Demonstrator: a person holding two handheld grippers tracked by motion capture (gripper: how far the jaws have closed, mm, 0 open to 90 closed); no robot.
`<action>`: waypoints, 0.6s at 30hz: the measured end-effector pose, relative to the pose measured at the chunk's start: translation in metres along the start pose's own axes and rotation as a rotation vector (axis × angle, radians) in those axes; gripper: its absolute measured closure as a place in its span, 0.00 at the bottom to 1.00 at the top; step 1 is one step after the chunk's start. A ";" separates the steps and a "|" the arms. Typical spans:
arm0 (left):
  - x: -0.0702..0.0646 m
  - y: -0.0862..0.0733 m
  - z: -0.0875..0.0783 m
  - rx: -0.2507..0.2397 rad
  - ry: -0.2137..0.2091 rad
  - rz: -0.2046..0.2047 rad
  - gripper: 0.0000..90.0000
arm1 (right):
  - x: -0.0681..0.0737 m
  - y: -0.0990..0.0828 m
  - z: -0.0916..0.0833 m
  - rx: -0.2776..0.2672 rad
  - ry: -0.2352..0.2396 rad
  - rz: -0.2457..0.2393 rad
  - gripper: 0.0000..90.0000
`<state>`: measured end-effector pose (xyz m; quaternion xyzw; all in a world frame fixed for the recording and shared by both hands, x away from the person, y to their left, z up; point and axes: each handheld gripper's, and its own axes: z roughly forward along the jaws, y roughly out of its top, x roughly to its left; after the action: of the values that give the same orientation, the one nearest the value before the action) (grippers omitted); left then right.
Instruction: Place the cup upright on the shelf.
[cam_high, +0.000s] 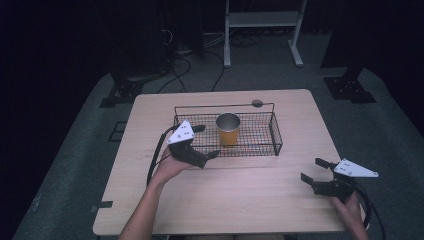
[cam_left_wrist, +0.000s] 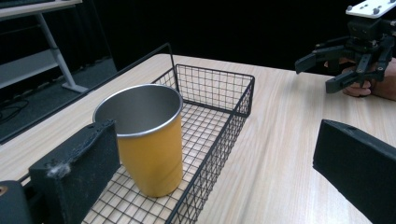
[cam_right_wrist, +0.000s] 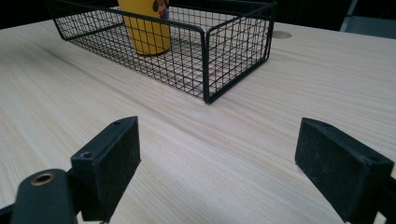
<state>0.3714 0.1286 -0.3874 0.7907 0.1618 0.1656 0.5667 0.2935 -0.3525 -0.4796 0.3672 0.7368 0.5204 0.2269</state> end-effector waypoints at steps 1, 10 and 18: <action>-0.001 -0.001 -0.001 -0.003 0.000 -0.001 0.00 | 0.000 0.000 0.000 0.000 0.000 0.000 0.15; -0.011 -0.012 -0.009 -0.019 0.017 -0.012 0.00 | 0.000 0.000 0.000 0.001 -0.002 0.001 0.15; -0.017 -0.018 -0.013 -0.026 0.022 -0.025 0.00 | 0.000 0.000 0.000 0.002 -0.002 0.000 0.15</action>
<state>0.3496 0.1378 -0.4019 0.7794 0.1756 0.1693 0.5770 0.2937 -0.3525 -0.4795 0.3680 0.7371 0.5192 0.2274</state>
